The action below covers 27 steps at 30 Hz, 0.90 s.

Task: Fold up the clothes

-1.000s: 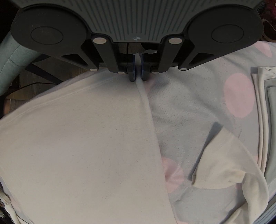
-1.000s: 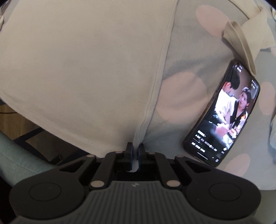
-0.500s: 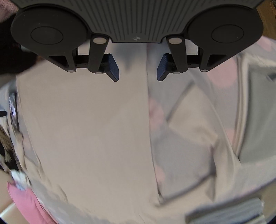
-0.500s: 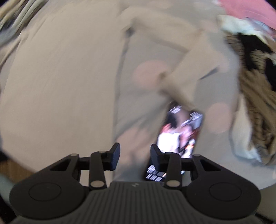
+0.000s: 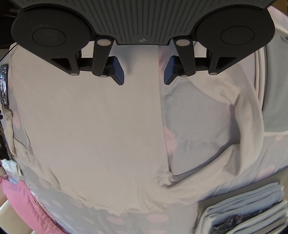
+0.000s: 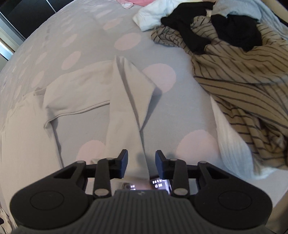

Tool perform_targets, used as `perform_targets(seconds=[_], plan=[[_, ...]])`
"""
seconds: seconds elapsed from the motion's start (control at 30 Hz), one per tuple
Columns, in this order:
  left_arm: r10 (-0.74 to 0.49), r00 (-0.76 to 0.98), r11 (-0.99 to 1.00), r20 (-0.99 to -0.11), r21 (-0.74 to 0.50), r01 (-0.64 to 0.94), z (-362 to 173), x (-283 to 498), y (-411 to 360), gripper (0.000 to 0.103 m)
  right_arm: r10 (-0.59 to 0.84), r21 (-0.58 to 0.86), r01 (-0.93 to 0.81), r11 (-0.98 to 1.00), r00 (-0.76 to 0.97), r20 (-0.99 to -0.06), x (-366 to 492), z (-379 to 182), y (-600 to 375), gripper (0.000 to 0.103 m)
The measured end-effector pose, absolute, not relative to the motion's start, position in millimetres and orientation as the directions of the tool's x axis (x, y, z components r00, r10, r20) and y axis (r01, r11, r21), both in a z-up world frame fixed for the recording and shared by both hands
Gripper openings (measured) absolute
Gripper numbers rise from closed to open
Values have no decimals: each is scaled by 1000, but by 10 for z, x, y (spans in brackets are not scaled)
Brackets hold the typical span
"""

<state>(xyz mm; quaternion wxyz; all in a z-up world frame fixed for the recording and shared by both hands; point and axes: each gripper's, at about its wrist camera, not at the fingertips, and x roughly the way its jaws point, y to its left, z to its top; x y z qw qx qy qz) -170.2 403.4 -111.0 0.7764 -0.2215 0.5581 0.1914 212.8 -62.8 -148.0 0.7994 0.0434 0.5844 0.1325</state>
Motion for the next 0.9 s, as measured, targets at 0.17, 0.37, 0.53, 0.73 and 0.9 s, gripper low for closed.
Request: perform_targets(seconds=[0.17,0.37,0.53,0.73,0.9], plan=[[34,308,828,-951,-146,-542,-1151,-1576,4017,47,276,247,-151,957,221,-935,2239,-1699,-506,37],[35,313,832,-949,-146,-535,-1124,-1506,3988,47,264,224,-178,958,244,-933,2176,-1577,-411,4],[40,332,829,-943,-154,-538,-1060,-1494,3971,47,249,183,-214,960,341,-907,2213,-1105,-497,3],[57,330,839,-942,-134,-528,-1050,-1473,3950,47,115,6,-212,977,507,-854,2507,-222,-776,3],[83,311,832,-947,-106,-544,-1094,-1471,3983,47,-29,-166,-163,973,620,-784,2877,315,-966,3]])
